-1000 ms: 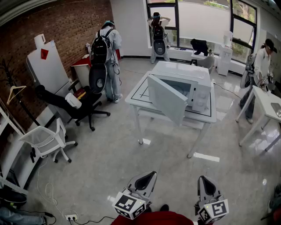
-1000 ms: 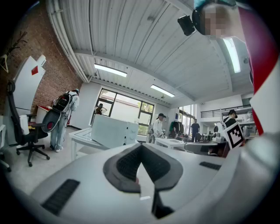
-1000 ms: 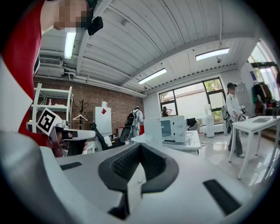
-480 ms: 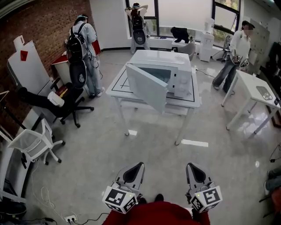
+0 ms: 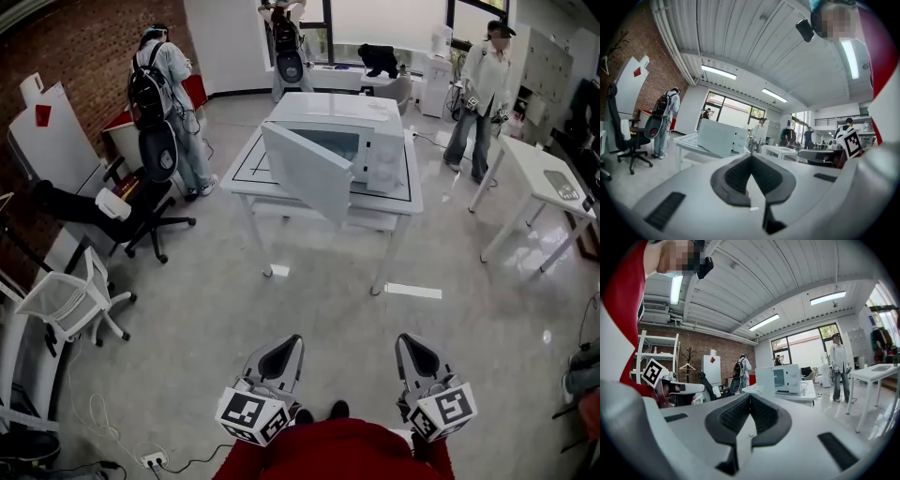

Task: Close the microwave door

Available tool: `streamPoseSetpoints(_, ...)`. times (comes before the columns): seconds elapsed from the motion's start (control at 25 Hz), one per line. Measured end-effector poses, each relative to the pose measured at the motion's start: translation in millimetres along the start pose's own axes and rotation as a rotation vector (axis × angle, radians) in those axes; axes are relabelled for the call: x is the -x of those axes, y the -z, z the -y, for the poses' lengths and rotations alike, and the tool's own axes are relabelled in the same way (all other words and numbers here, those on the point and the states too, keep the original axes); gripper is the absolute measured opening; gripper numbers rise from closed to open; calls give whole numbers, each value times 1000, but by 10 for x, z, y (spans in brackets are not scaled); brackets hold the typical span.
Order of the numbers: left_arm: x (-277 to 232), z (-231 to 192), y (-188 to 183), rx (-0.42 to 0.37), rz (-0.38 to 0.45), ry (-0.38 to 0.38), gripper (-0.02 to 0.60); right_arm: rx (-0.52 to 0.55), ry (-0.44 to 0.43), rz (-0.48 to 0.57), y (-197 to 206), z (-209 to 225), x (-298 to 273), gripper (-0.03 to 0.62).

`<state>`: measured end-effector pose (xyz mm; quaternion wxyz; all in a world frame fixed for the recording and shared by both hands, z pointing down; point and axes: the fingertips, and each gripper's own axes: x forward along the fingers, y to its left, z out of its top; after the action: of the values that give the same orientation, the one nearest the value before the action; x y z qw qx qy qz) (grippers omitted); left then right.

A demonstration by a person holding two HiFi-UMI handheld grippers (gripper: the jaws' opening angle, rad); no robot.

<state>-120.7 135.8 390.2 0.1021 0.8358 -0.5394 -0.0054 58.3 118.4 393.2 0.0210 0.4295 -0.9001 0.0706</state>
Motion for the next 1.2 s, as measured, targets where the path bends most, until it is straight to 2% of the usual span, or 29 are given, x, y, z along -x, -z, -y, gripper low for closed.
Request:
streamPoseSetpoints(0.24,-102,83,56,18,-19,17,11,2,0,-32,76,113,53,14)
streamPoseSetpoints(0.76,-474,413,-29,-49,-8,39,11,-25,13,-1,56,531,260,14)
streamPoseSetpoints(1.2,-751,306,-198,-57,10,22,11,-57,36,8,60,761,216,14)
